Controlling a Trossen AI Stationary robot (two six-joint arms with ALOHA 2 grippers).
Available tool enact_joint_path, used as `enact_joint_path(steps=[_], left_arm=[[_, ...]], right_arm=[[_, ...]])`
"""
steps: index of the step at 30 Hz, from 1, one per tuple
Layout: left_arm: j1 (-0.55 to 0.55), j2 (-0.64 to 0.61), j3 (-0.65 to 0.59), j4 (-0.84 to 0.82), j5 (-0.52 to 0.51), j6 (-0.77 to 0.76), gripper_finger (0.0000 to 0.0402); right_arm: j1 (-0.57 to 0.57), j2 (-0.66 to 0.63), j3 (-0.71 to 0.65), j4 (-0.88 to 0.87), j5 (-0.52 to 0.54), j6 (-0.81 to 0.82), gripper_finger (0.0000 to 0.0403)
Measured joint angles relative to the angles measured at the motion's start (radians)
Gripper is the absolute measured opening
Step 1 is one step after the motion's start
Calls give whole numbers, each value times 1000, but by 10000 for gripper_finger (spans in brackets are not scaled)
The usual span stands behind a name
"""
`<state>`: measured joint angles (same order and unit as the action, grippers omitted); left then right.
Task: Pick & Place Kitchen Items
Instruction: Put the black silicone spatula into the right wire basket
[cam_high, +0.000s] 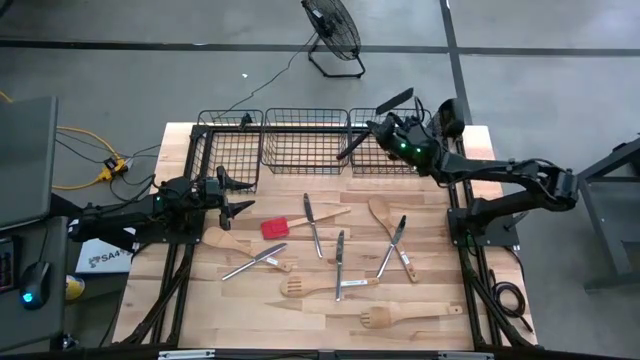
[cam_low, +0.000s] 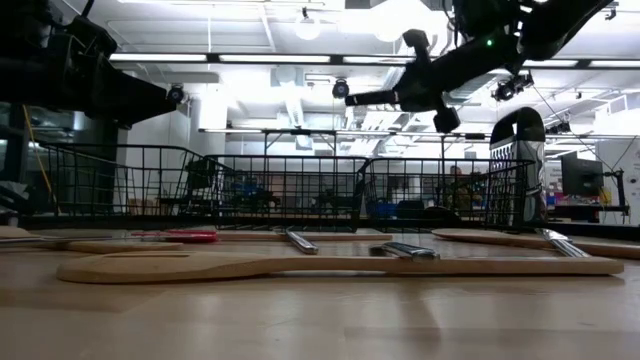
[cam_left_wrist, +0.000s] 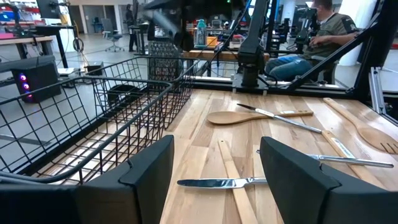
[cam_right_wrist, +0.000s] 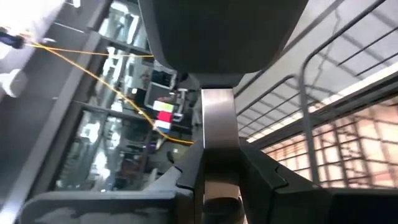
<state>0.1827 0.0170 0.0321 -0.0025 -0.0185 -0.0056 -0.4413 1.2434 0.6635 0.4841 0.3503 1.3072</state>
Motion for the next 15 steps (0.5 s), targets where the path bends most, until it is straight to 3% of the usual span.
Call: enact_joint_path(steps=[7,15], left_arm=[[0,0,0,0,0,0,235],[0,0,0,0,0,0,235]], right_arm=[[-17,-47,-1,-149,-19,-76,64],[-105,-217,14,-369,-112,-257,63]])
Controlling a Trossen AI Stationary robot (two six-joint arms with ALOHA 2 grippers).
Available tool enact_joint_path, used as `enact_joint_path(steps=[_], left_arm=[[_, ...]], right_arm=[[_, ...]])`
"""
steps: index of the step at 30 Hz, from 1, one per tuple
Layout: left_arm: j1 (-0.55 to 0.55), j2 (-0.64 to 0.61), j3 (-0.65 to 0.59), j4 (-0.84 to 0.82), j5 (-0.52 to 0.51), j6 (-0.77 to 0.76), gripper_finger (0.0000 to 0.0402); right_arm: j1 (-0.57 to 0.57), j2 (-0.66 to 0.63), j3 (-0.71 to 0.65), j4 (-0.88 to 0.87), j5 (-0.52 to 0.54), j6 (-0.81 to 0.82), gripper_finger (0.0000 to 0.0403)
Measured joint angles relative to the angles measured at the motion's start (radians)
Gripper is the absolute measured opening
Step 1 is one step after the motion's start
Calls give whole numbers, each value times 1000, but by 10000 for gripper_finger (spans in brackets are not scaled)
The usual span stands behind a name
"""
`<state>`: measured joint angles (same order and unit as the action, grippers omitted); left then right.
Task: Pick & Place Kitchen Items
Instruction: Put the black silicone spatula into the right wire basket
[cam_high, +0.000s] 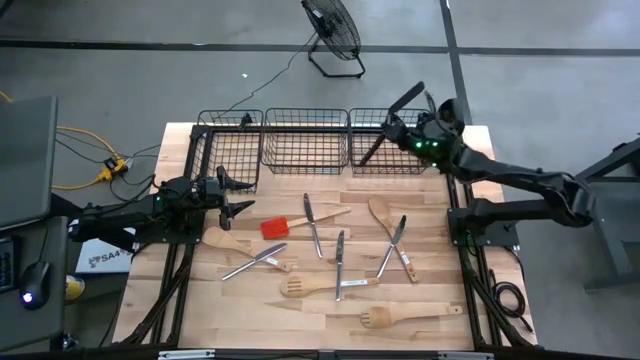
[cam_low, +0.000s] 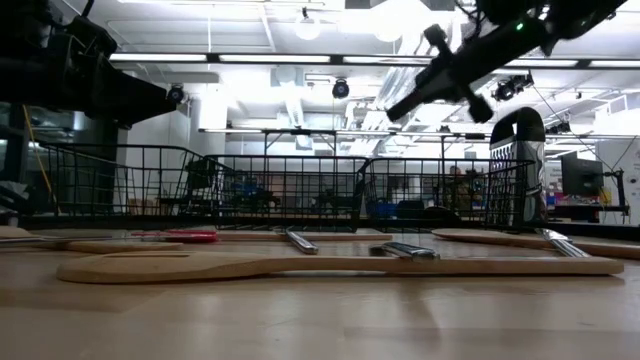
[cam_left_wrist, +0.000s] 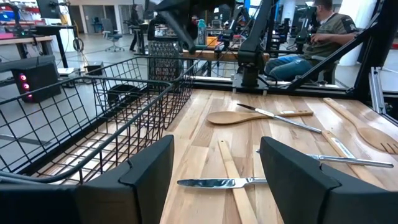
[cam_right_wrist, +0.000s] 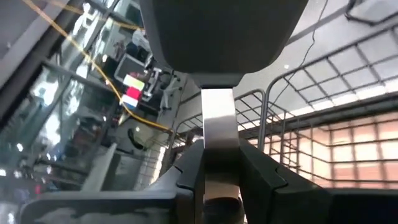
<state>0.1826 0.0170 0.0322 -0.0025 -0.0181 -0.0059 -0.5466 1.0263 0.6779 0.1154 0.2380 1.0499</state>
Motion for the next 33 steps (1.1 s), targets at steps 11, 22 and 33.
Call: enact_joint_path(steps=[11,22,33], left_arm=[[0,0,0,0,0,0,235],[0,0,0,0,0,0,235],[0,0,0,0,0,0,235]], right_arm=[[-91,-4,362,-614,-47,-292,63],[-155,263,708,-1069,-107,-565,63],[-159,548,929,-1431,64,-709,63]])
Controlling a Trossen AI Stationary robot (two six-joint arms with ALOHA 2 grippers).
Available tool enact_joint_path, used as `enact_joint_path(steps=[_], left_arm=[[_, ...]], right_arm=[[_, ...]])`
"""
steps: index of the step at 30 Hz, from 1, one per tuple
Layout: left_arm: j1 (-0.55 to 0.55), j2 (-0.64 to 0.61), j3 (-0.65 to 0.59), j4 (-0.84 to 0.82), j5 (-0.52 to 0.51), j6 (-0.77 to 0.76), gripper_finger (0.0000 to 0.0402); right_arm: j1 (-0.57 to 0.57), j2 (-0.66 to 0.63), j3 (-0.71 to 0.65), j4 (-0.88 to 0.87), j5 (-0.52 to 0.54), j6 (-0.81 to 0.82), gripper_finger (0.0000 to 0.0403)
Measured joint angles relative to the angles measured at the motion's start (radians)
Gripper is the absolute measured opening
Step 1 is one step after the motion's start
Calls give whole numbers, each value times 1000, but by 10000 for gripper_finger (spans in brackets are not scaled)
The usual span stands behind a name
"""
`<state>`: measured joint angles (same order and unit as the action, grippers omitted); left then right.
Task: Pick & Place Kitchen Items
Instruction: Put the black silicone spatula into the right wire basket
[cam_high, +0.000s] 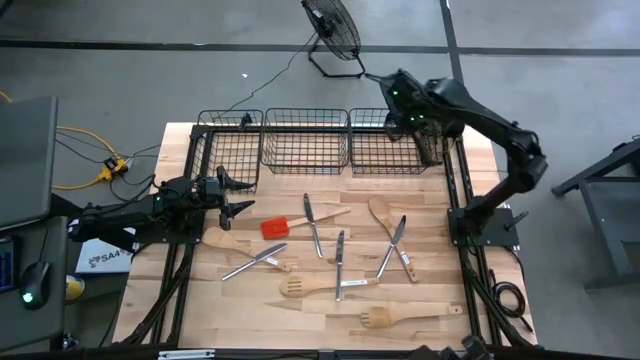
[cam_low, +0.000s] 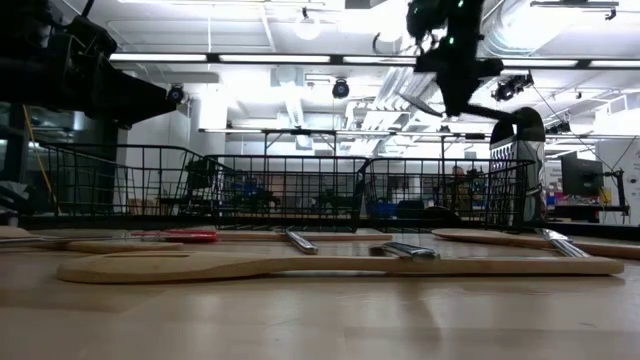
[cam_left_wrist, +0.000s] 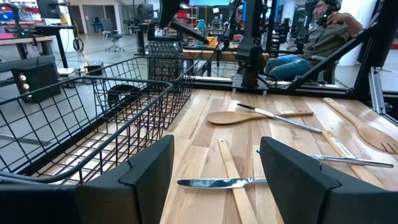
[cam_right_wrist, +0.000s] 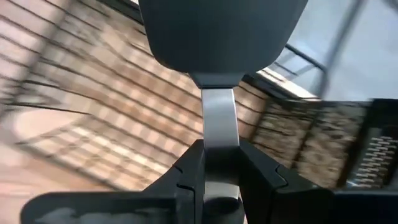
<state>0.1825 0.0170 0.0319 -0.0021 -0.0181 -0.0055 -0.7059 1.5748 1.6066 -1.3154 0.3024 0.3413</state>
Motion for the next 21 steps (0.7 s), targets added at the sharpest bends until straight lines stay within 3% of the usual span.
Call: enact_joint_path(steps=[15,21], left_arm=[[0,0,0,0,0,0,235],[0,0,0,0,0,0,235]], right_arm=[[135,201,0,14,491,-122,63],[176,272,0,15,586,-71,63]])
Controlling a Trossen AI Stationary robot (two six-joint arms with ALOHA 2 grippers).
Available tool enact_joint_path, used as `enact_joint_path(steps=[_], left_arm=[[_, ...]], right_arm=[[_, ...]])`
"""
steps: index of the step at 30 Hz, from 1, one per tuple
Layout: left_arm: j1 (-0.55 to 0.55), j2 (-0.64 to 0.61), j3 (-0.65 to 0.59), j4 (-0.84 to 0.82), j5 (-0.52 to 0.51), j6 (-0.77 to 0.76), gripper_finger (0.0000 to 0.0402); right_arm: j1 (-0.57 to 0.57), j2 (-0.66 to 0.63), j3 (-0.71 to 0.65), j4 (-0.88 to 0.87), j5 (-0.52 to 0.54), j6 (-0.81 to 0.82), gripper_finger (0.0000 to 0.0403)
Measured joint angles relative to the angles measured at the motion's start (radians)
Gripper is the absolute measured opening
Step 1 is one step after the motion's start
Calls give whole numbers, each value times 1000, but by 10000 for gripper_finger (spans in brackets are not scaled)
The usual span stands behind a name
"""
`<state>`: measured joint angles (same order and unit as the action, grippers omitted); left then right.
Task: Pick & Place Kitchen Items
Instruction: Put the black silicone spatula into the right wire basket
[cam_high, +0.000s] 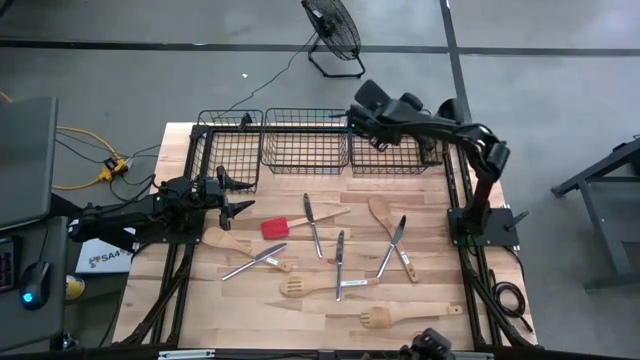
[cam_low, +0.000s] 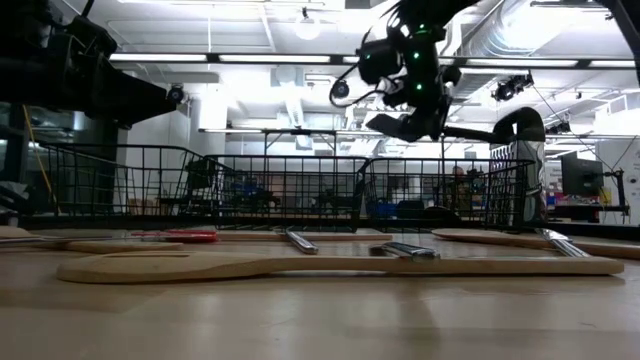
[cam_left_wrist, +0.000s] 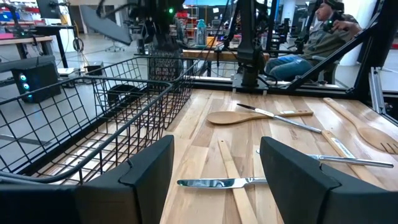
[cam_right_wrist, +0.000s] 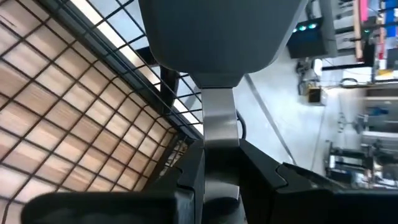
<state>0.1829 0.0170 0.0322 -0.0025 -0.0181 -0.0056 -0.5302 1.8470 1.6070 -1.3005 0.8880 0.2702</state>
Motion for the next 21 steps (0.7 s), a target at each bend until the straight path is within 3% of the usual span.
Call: enact_joint_path(steps=[10,21], left_arm=[[0,0,0,0,0,0,235],[0,0,0,0,0,0,235]], right_arm=[[-3,90,0,-48,65,126,63],[-57,107,-1,-65,-88,23,63]])
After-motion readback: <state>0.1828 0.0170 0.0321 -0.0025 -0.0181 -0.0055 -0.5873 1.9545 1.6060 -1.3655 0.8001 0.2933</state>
